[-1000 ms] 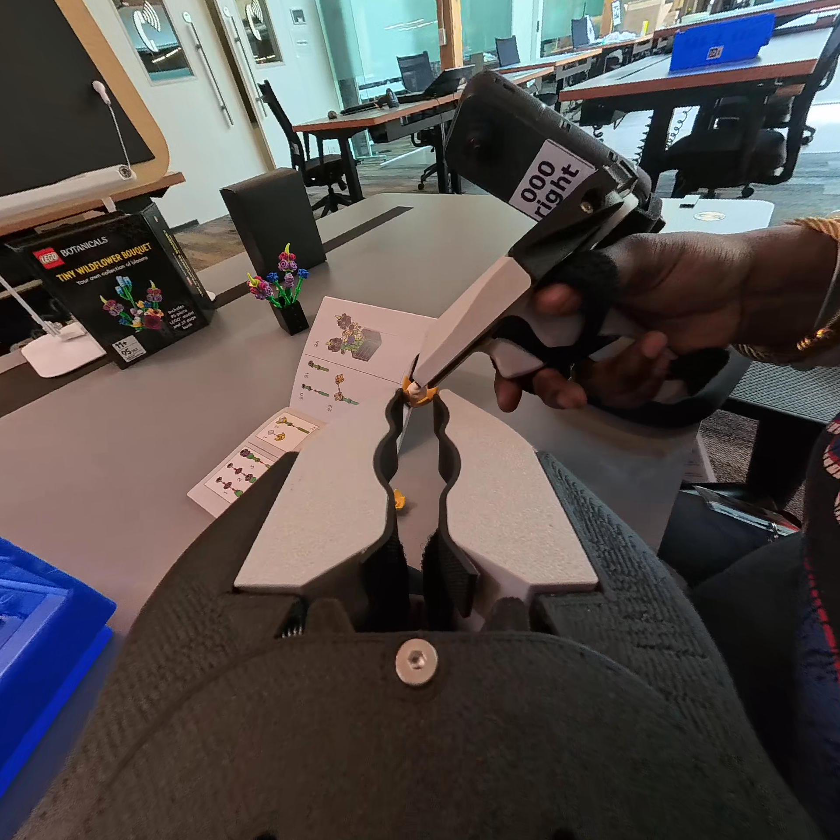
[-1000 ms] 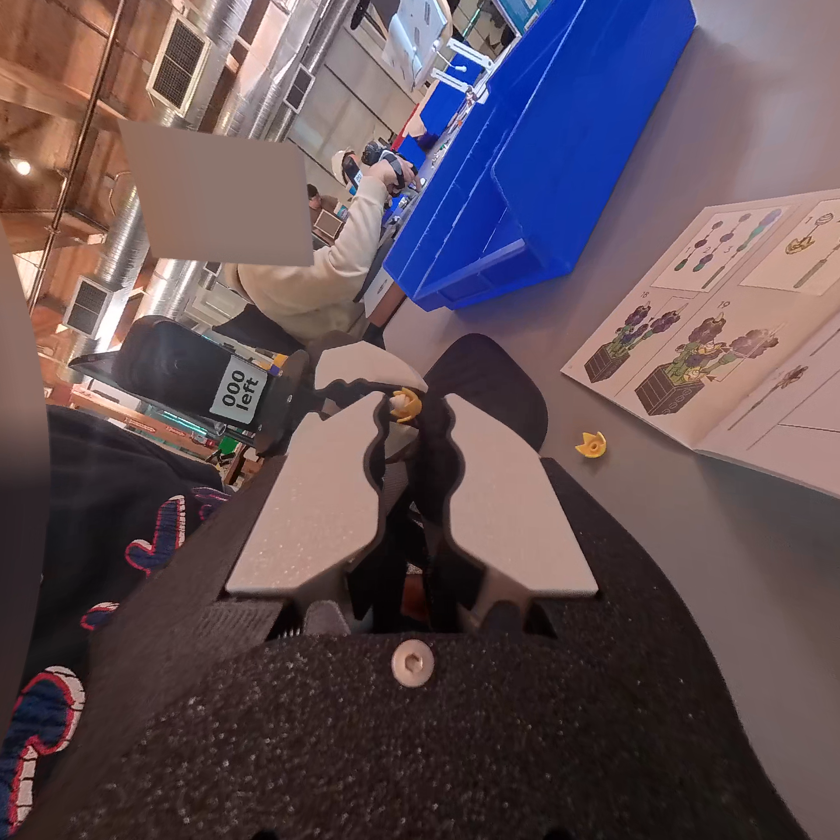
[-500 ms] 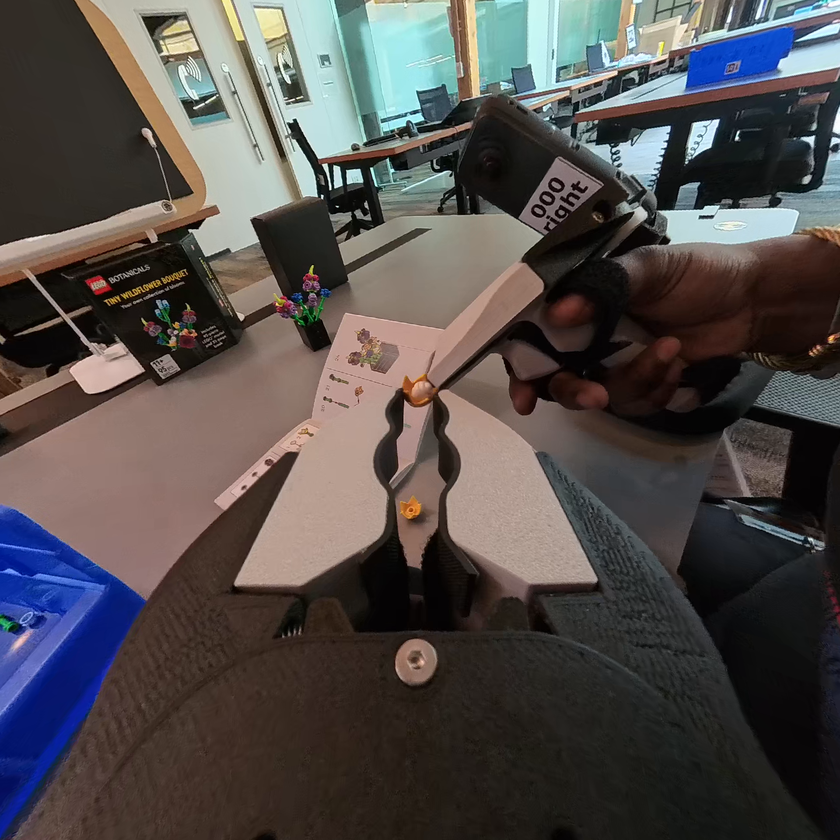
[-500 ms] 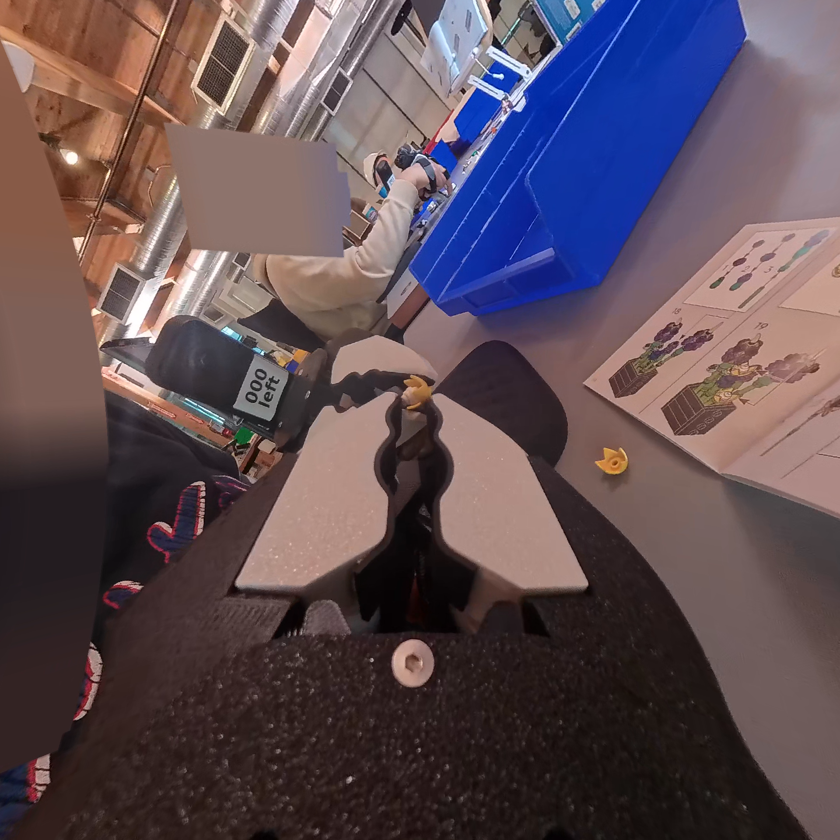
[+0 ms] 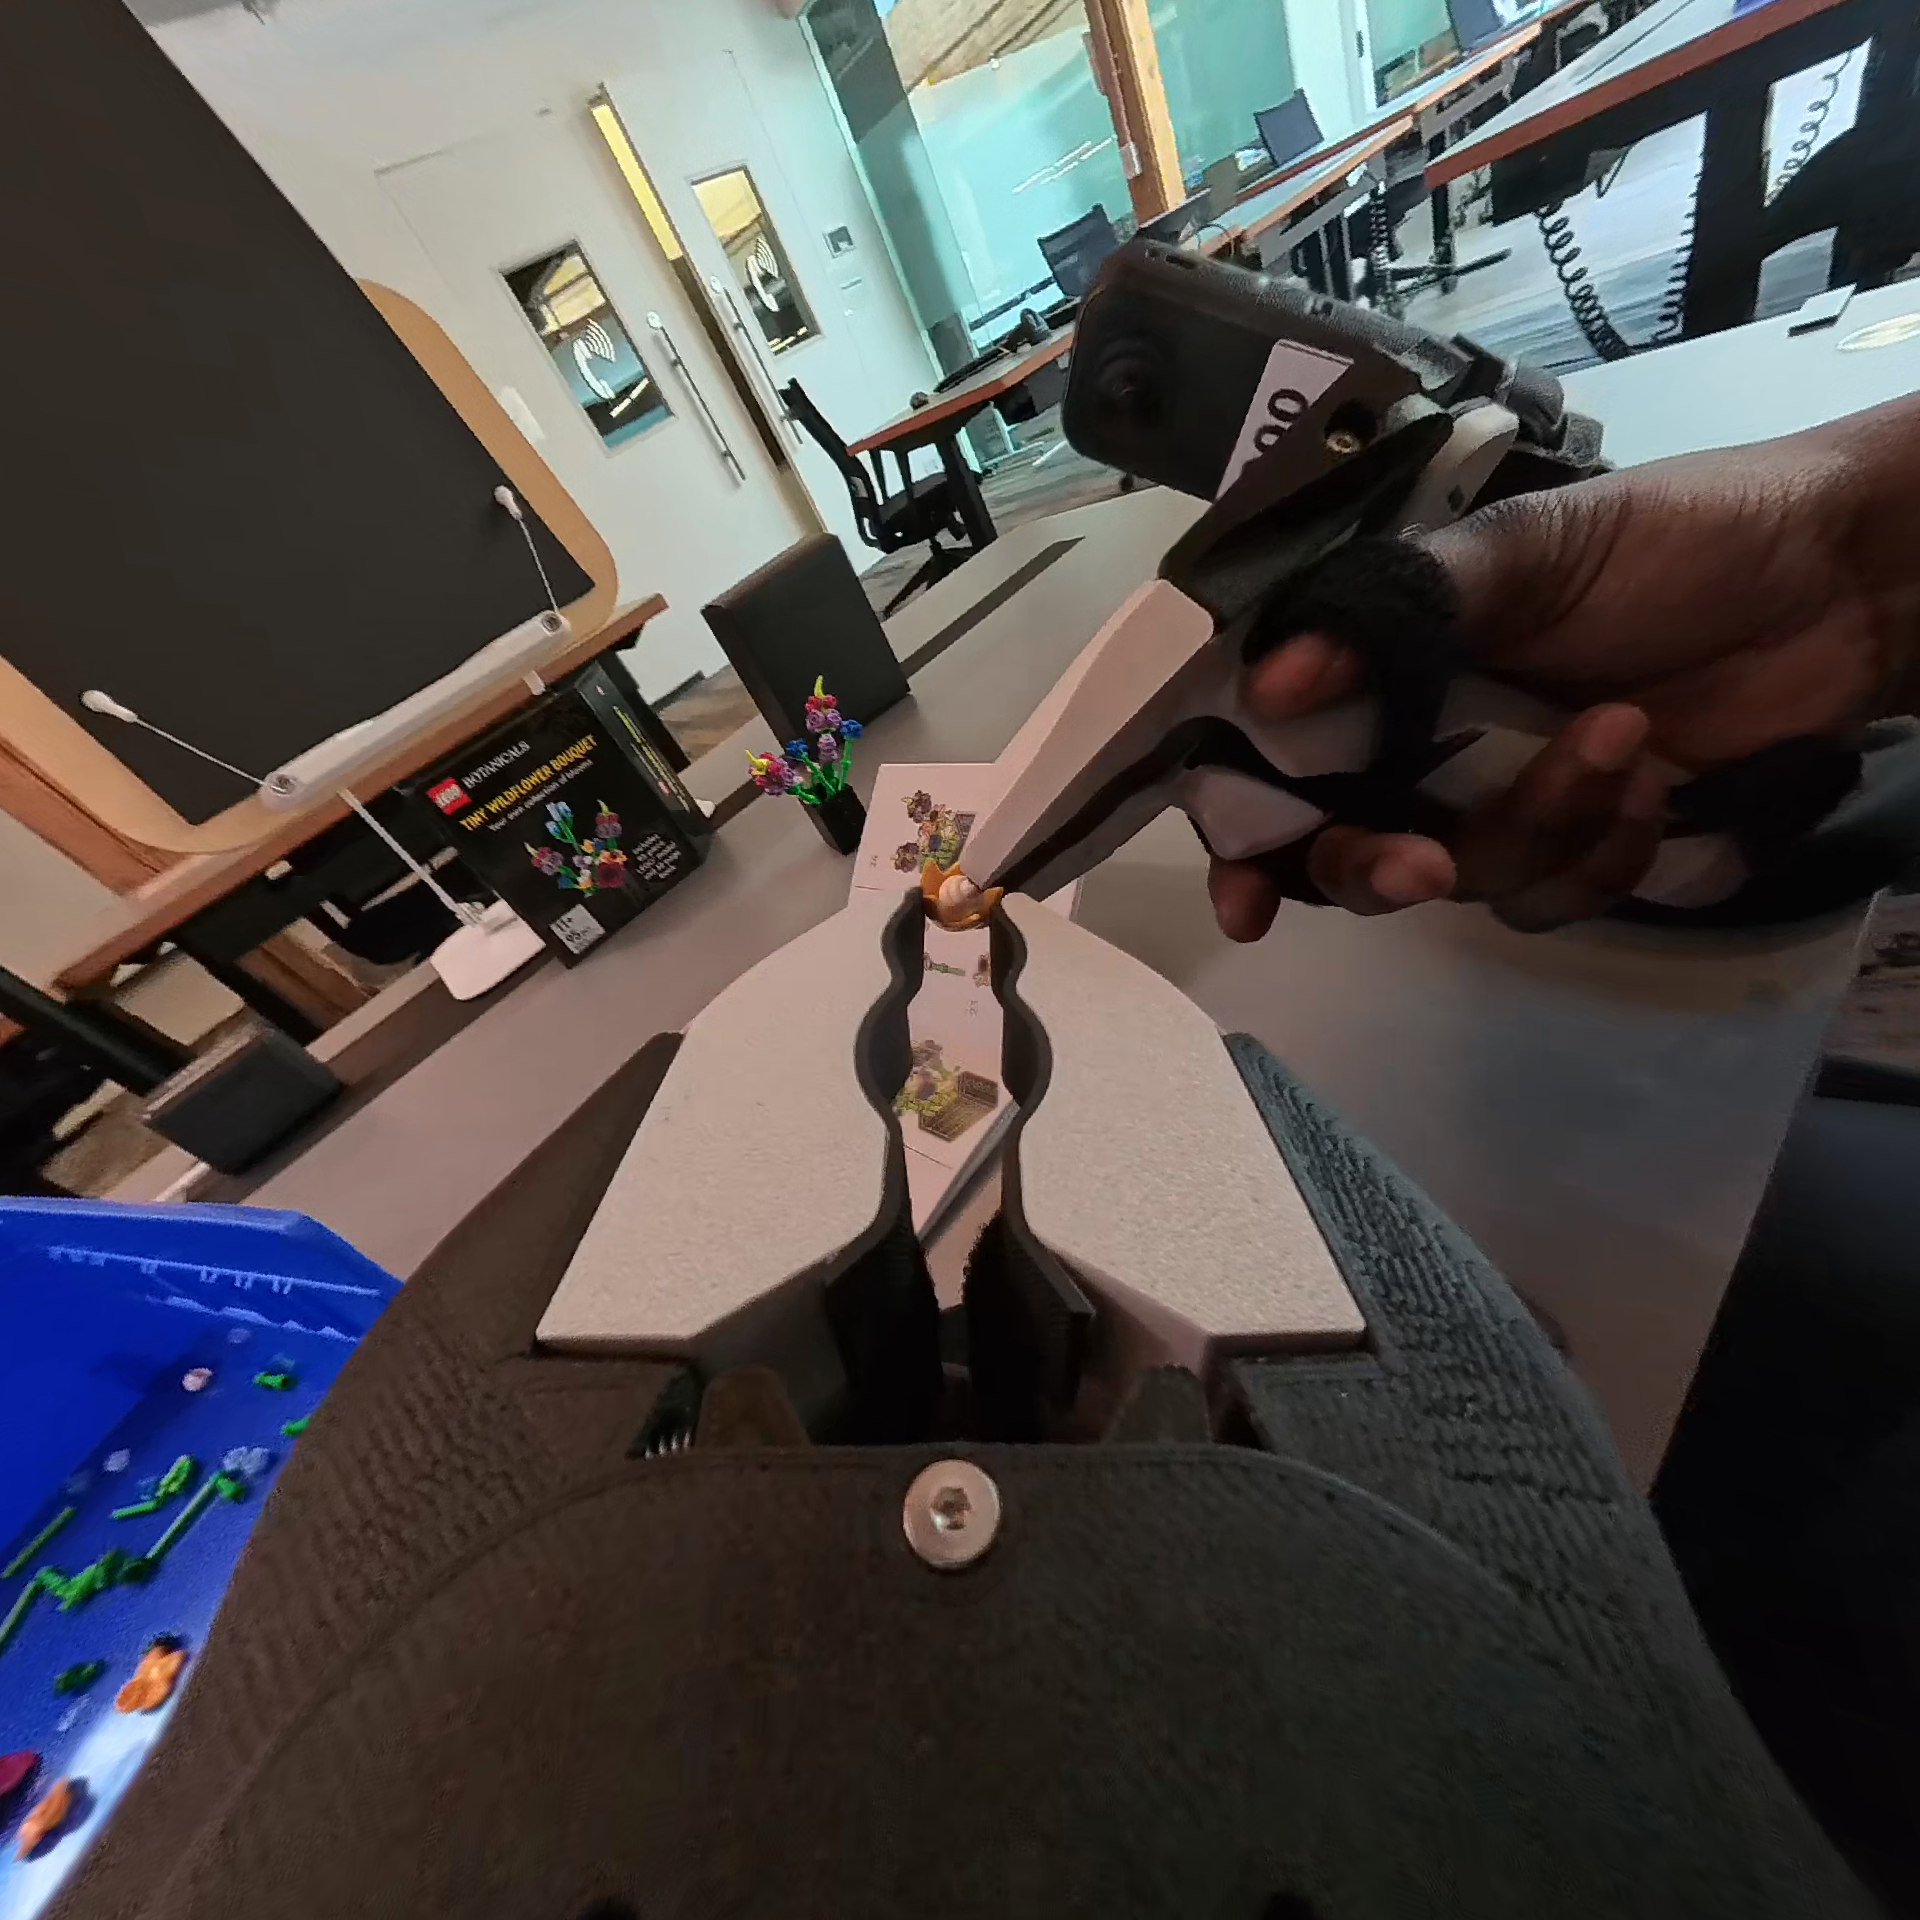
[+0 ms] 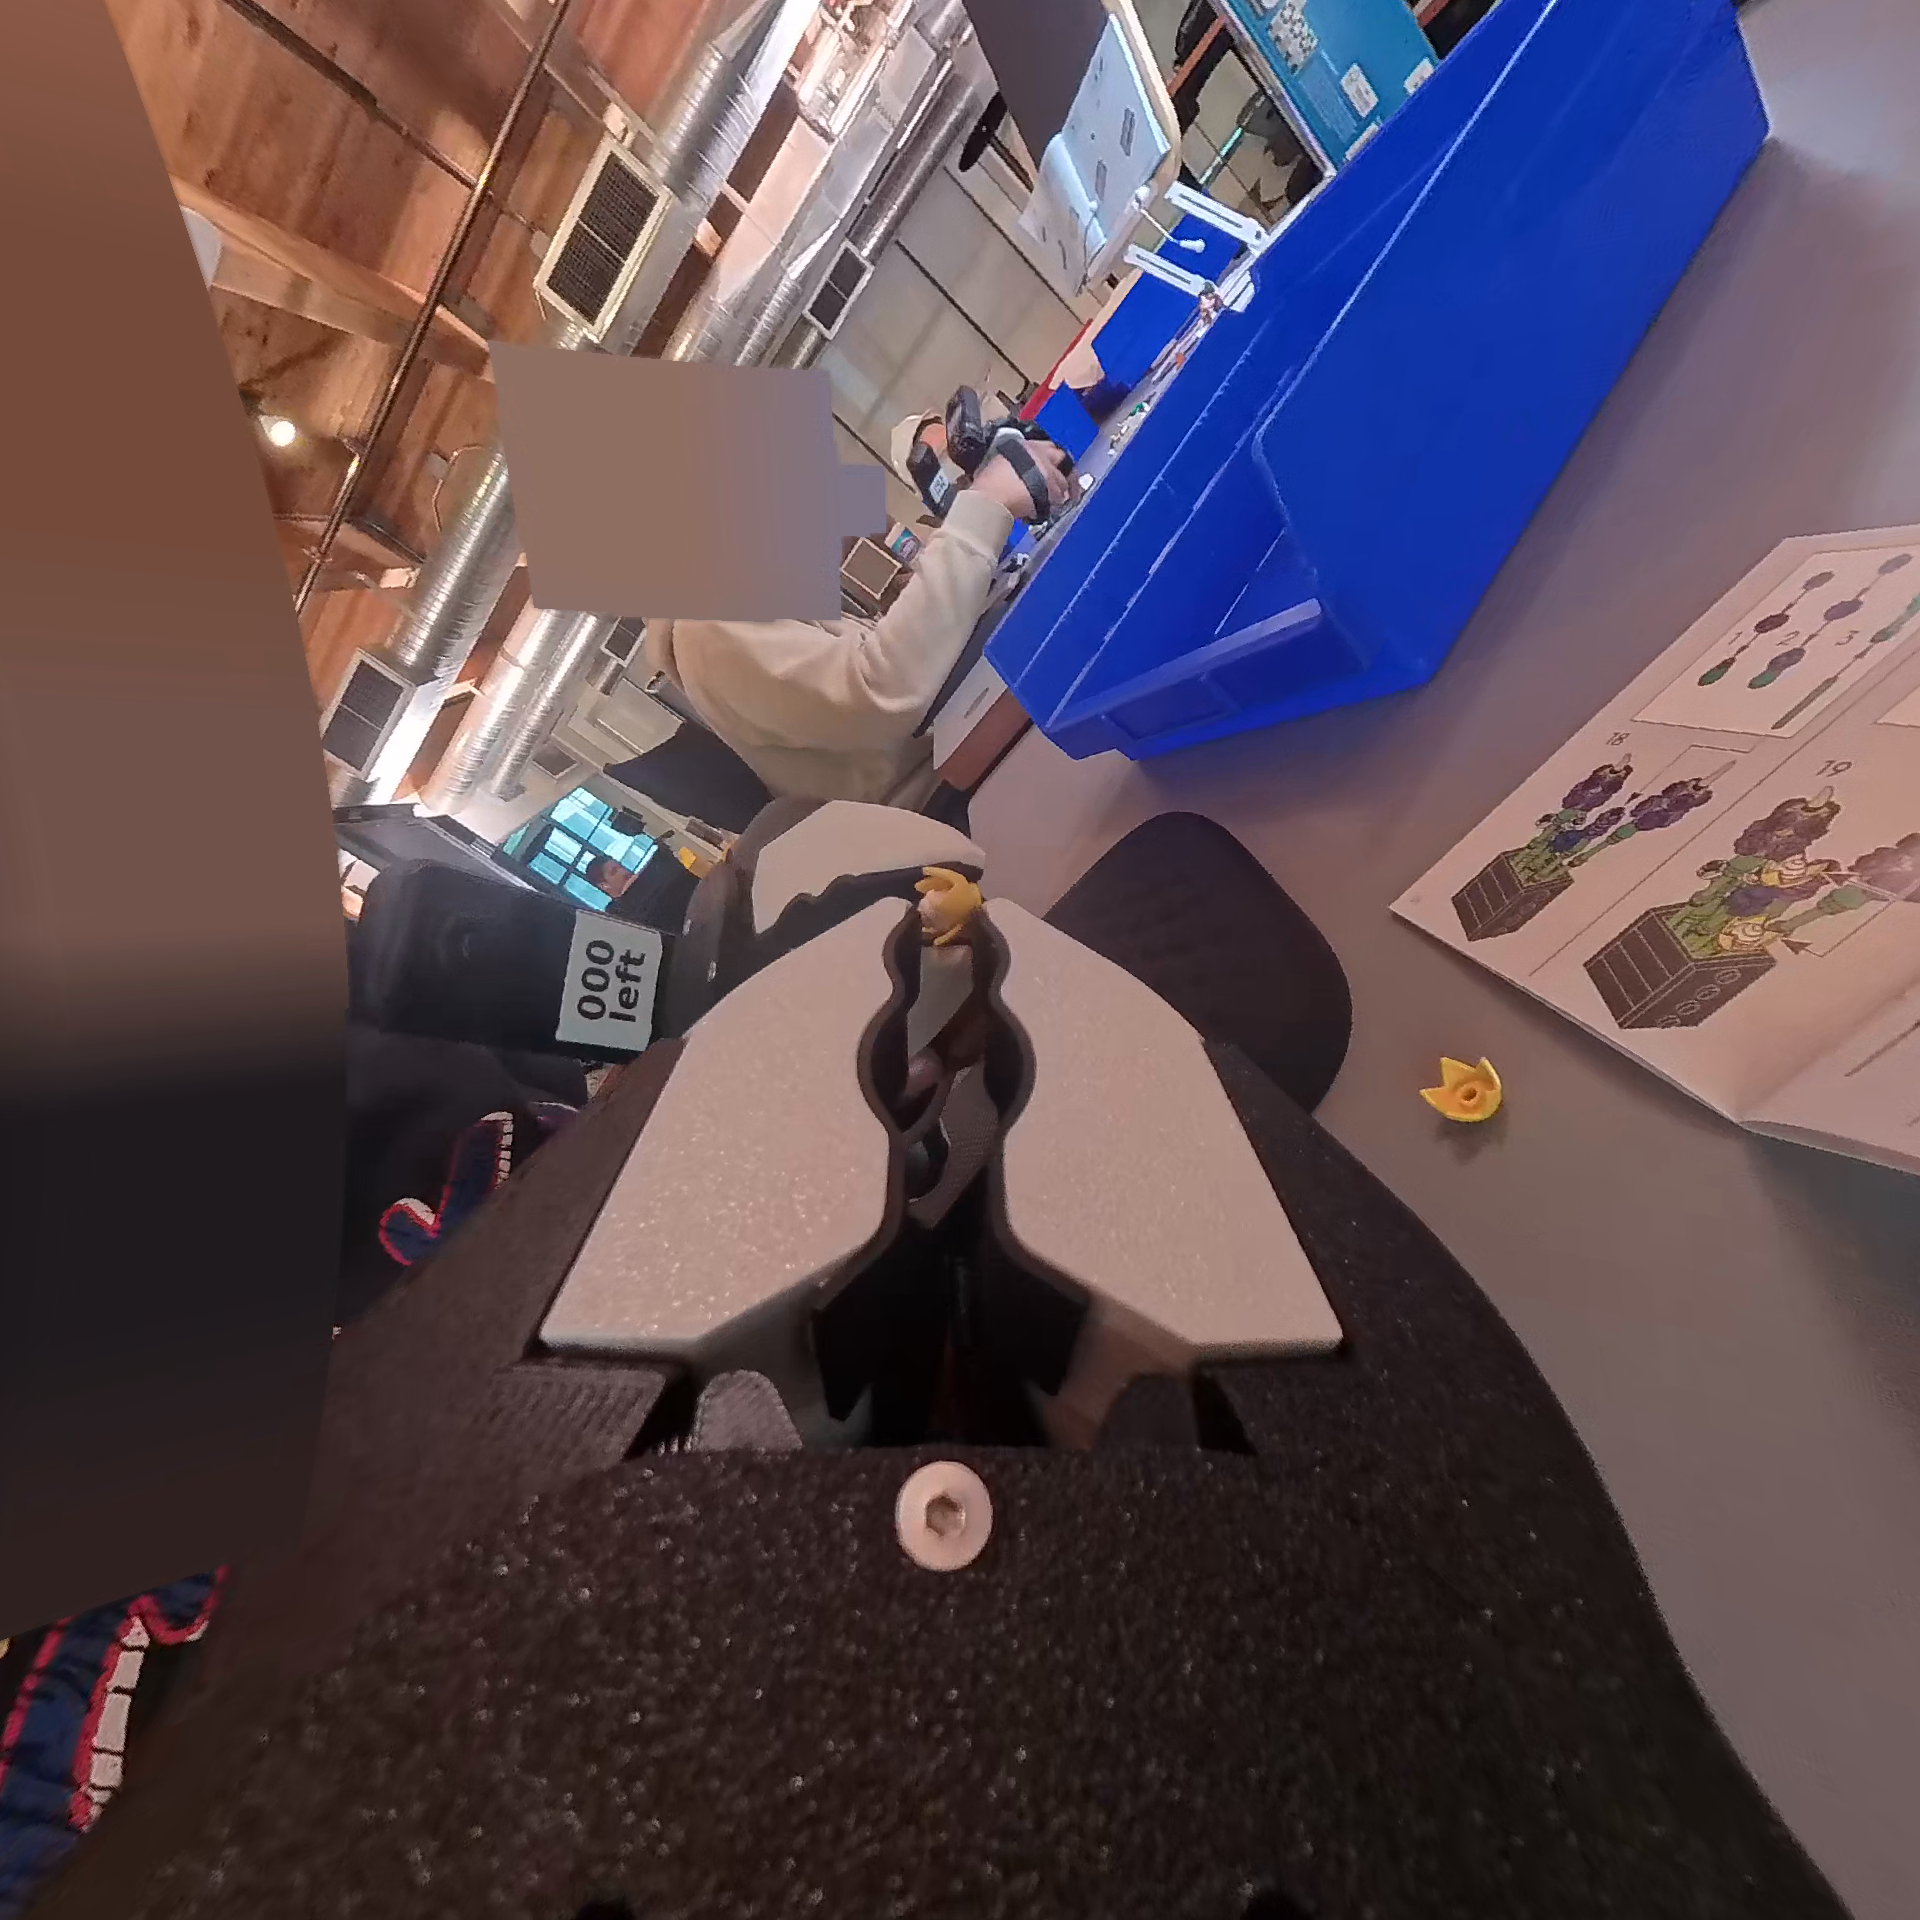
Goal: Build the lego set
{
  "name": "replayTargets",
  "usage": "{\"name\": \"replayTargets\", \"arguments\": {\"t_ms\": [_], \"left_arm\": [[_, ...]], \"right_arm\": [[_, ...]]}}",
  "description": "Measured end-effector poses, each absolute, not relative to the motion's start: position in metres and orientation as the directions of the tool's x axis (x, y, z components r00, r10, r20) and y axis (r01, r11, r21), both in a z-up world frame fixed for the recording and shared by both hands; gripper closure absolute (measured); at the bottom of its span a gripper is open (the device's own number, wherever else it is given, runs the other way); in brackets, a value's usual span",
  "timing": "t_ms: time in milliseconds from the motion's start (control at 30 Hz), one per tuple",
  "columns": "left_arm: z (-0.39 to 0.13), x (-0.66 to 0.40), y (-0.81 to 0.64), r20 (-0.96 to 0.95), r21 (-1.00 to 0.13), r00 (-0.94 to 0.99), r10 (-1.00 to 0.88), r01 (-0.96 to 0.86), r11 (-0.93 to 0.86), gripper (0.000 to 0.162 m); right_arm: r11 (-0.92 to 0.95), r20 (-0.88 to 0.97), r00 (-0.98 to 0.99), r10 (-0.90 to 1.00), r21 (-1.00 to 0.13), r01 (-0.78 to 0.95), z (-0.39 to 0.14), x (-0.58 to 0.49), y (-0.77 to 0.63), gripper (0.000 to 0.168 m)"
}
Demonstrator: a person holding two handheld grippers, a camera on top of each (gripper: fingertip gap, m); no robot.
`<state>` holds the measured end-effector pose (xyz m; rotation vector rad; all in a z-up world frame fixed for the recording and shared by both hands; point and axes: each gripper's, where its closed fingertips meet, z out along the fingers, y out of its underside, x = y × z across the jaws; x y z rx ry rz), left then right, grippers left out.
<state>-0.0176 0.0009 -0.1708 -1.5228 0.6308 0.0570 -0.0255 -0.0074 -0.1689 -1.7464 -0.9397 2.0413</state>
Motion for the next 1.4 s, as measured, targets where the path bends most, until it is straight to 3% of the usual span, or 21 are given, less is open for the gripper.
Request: {"name": "replayTargets", "arguments": {"t_ms": [300,467,700,1133,1400], "left_arm": [[-0.173,-0.019,0.0,-0.452,-0.89,0.835,-0.314,-0.444,0.101,0.15],[-0.181,-0.02,0.004,-0.237,-0.965,0.89,-0.391,-0.261,-0.01,0.15],[-0.182,-0.019,0.005,-0.154,-0.979,0.89,-0.429,-0.197,-0.057,0.15],[-0.184,-0.013,0.004,-0.219,-0.964,0.876,-0.431,-0.263,-0.045,0.15],[-0.172,-0.012,0.0,-0.364,-0.929,0.855,-0.37,-0.361,0.081,0.15]], "right_arm": [[-0.796,-0.805,-0.243,0.541,-0.583,0.16,-0.172,-0.027,-0.007,0.161],[-0.79,-0.806,-0.199,0.557,-0.589,0.173,-0.178,-0.028,-0.004,0.16],[-0.796,-0.82,-0.212,0.532,-0.57,0.204,-0.18,-0.028,-0.005,0.145],[-0.762,-0.777,-0.23,0.585,-0.625,0.171,-0.18,-0.029,-0.005,0.154],[-0.786,-0.776,-0.313,0.548,-0.605,0.124,-0.166,-0.027,-0.01,0.157]]}}
